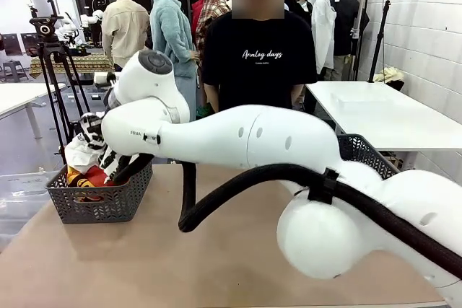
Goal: Sort the tops and bottoms.
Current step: Sort the clothes according to human instructions.
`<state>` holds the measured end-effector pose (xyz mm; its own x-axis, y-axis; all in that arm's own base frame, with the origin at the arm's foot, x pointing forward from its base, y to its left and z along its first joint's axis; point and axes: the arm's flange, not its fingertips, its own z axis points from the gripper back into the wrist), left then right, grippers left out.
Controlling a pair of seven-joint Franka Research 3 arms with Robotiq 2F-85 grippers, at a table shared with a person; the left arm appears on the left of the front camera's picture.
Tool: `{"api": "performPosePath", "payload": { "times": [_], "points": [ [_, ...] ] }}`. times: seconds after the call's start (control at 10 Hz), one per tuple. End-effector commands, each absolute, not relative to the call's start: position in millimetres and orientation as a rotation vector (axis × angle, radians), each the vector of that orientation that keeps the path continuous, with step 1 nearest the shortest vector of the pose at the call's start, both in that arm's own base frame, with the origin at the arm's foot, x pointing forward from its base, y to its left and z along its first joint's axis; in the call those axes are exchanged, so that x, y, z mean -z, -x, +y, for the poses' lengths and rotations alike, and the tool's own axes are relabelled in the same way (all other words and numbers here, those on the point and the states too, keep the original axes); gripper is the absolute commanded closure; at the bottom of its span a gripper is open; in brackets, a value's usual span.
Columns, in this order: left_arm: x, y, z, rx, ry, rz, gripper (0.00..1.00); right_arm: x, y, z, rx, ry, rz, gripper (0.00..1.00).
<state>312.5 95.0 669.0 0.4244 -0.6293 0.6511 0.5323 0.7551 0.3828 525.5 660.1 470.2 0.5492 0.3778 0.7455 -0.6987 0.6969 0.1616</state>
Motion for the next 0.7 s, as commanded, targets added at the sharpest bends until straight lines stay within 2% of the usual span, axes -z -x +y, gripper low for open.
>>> {"api": "performPosePath", "payload": {
  "times": [0.0, 0.3, 0.6],
  "points": [
    [-671, -313, 96, 0.725, -0.127, -0.869, 0.00, -457, -593, 735, -0.736, -0.522, -0.655, 1.00],
    [-671, -313, 96, 0.725, -0.127, -0.869, 0.00, -423, -626, 757, -0.757, -0.522, -0.556, 1.00],
    [-671, -313, 96, 0.725, -0.127, -0.869, 0.00, -423, -631, 776, -0.845, -0.589, -0.522, 1.00]
  ]
}}
